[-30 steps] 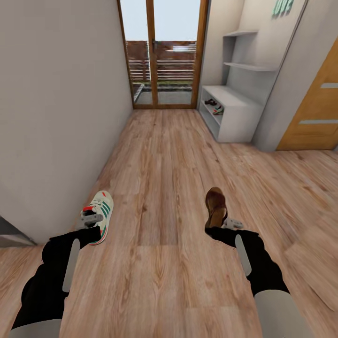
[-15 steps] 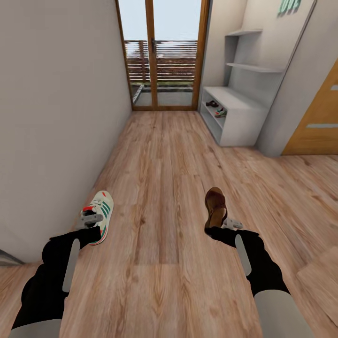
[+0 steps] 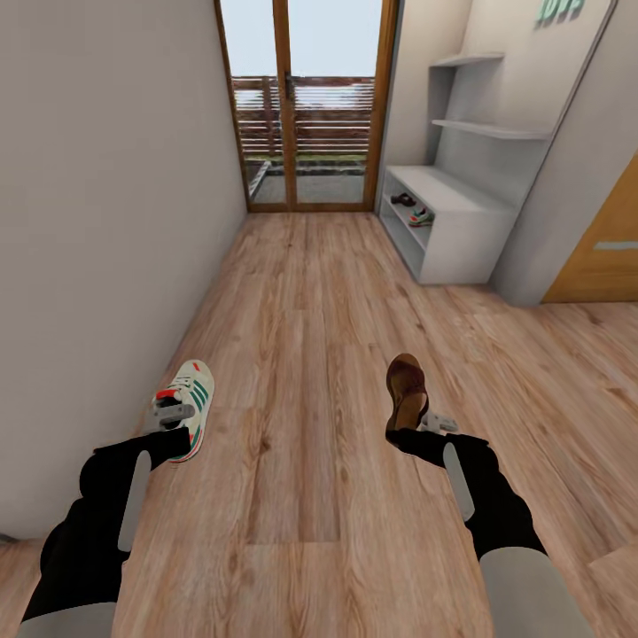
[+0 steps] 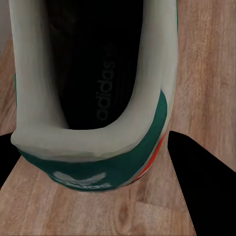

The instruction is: Pick up the two gym shoes and the two sandals from the corridor floor and place them onto the hallstand (shoe rack) in the corridor, making sure they are on the rack and not on the floor. Arrange them so the two gym shoes are next to each other and the two sandals are next to each other.

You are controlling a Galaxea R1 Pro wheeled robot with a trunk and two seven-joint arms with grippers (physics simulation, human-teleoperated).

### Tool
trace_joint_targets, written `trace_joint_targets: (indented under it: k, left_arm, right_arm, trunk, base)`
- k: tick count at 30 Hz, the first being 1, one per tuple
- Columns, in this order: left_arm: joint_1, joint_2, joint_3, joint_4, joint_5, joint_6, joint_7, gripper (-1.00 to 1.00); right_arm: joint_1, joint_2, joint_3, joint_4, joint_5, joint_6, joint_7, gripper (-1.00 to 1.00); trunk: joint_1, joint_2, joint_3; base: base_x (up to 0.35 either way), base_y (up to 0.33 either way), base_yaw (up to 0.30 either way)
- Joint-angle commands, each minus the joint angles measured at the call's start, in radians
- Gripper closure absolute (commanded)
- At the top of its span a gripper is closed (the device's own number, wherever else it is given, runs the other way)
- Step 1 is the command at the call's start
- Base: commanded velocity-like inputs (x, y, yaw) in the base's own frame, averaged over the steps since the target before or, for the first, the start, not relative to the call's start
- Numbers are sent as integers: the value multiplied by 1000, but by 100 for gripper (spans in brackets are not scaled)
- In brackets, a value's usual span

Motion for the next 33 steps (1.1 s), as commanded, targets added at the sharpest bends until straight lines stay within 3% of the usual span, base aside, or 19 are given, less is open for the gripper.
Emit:
trace_joint_targets:
  k: [1, 33]
  left_arm:
    - [0, 0, 0, 0, 0, 0, 0, 100]
    - [0, 0, 0, 0, 0, 0, 0, 100]
  right_arm:
    - [0, 0, 0, 0, -5, 0, -3, 100]
    - [0, 0, 2, 2, -4, 0, -5, 100]
  trunk:
    - [0, 0, 0]
    - [0, 0, 0]
  base:
    - [342, 0, 0]
    - [342, 0, 0]
